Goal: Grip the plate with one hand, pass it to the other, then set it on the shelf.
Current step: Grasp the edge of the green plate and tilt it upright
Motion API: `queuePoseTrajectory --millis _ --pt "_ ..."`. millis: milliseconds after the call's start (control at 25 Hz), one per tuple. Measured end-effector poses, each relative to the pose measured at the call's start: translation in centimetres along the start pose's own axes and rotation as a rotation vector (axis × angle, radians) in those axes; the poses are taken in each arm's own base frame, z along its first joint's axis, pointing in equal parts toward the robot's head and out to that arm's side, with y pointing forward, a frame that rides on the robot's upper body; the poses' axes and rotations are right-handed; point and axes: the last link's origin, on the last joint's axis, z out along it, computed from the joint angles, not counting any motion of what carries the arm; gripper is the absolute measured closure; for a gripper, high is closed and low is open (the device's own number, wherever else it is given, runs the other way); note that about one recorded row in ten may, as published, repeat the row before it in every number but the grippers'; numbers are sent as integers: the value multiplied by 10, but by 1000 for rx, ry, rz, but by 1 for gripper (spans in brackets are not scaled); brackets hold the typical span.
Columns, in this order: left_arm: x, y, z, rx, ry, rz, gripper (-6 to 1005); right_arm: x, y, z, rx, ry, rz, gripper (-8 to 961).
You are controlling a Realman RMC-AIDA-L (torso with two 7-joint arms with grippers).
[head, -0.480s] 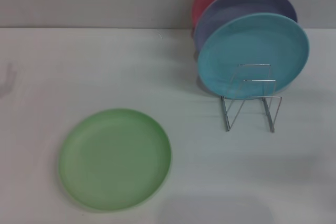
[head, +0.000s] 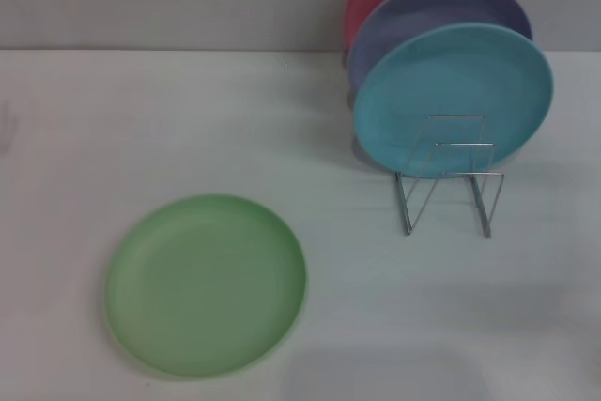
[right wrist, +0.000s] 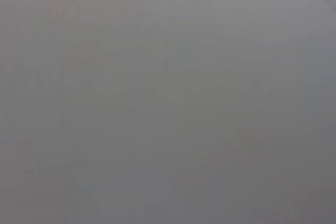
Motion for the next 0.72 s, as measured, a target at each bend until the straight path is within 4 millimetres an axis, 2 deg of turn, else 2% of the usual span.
queuePoseTrajectory --millis 280,480,640,720 --pt "-23 -3 15 28 -173 113 171 1 4 0 -30 8 -7 225" --pt "-38 -15 24 50 -369 154 172 6 13 5 -60 24 -82 226" --pt "-40 -20 30 65 -523 130 172 11 19 7 -87 49 -94 225" --pt "-33 -16 35 58 -583 106 172 12 20 8 -90 54 -88 224"
